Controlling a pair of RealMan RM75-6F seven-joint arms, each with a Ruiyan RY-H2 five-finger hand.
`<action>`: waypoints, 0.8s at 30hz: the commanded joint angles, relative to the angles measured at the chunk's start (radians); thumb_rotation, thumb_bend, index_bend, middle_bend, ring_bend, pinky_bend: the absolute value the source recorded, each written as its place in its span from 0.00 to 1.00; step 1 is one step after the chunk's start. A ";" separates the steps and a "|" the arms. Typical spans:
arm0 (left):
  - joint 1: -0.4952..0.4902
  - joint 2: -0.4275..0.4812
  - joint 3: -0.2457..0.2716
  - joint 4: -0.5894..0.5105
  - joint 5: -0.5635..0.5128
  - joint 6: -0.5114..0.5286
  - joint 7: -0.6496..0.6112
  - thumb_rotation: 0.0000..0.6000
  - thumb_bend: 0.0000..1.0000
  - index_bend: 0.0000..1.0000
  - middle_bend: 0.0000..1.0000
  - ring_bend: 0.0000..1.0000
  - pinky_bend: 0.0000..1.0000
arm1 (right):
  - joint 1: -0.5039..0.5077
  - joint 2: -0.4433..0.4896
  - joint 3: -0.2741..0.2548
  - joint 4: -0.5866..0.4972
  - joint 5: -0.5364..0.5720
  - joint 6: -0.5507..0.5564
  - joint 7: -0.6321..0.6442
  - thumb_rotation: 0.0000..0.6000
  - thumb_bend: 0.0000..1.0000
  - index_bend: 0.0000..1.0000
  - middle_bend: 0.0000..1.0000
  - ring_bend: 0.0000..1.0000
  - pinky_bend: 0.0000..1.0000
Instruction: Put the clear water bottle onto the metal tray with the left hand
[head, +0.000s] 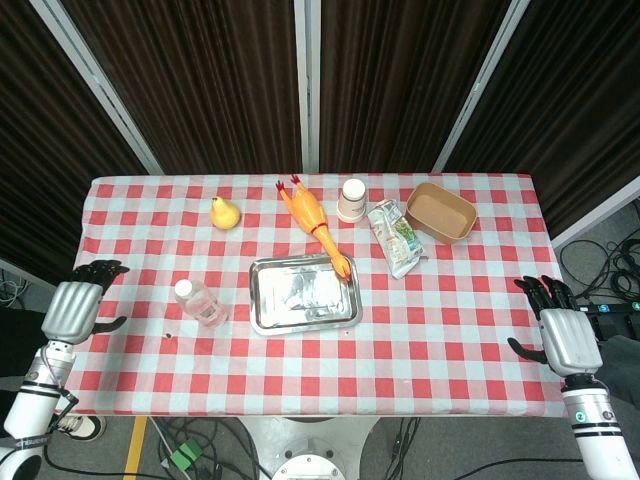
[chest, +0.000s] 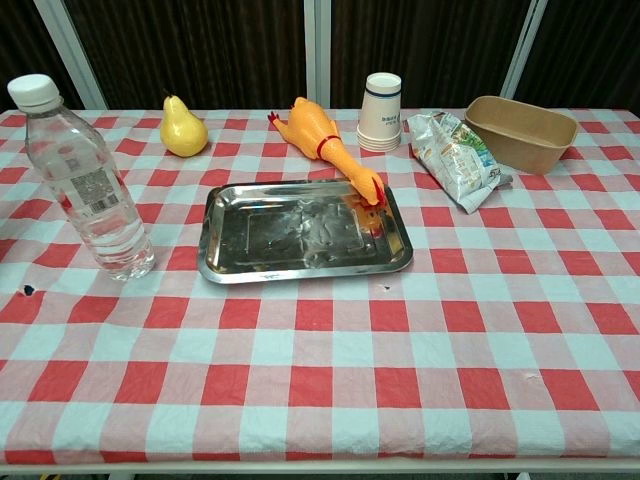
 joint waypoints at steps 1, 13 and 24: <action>0.001 -0.001 -0.003 0.003 -0.001 0.006 -0.002 1.00 0.15 0.29 0.28 0.19 0.23 | 0.000 0.000 0.000 0.000 0.001 0.000 -0.001 1.00 0.13 0.12 0.10 0.00 0.01; 0.005 0.001 -0.016 -0.003 -0.025 -0.003 -0.058 1.00 0.14 0.29 0.28 0.19 0.23 | 0.001 0.002 0.007 0.002 0.012 0.000 -0.002 1.00 0.12 0.12 0.10 0.00 0.01; 0.057 -0.051 -0.014 -0.099 -0.121 -0.107 -0.491 1.00 0.01 0.22 0.28 0.18 0.22 | -0.002 0.002 0.007 0.006 0.000 0.009 0.013 1.00 0.12 0.12 0.10 0.00 0.01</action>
